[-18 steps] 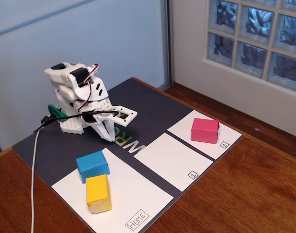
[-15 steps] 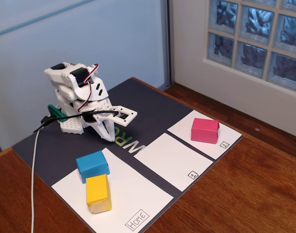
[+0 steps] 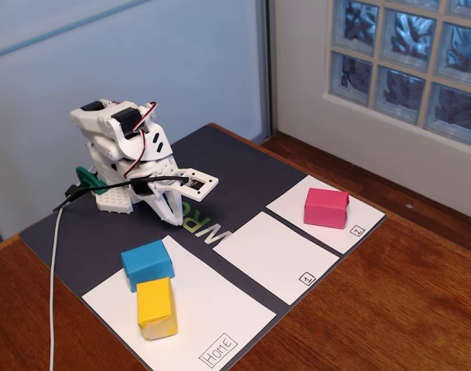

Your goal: Move box yellow to zone 1

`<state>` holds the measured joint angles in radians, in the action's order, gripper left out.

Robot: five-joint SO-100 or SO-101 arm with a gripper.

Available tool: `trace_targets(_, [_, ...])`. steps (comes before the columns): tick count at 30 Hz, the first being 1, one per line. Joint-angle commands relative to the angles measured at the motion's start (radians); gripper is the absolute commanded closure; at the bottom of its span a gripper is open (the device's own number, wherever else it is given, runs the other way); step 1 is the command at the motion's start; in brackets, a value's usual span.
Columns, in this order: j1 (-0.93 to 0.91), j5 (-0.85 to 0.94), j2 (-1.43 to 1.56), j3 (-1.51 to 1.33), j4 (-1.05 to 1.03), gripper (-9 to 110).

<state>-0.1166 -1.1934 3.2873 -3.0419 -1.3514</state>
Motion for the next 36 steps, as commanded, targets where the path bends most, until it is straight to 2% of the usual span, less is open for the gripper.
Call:
trace_targets(1, [0.003, 0.011, 0.052, 0.003, -0.069, 102])
trace_targets(23, [0.015, 0.003, 0.052, 0.003, -0.069, 102])
trace_targets(28, [-0.025, -0.089, 0.051, 0.003, -0.058, 102])
trace_targets(32, [0.040, -0.187, 0.051, 0.011, -0.006, 102])
trace_targets(36, [0.140, -0.296, 0.012, 0.055, 0.149, 102])
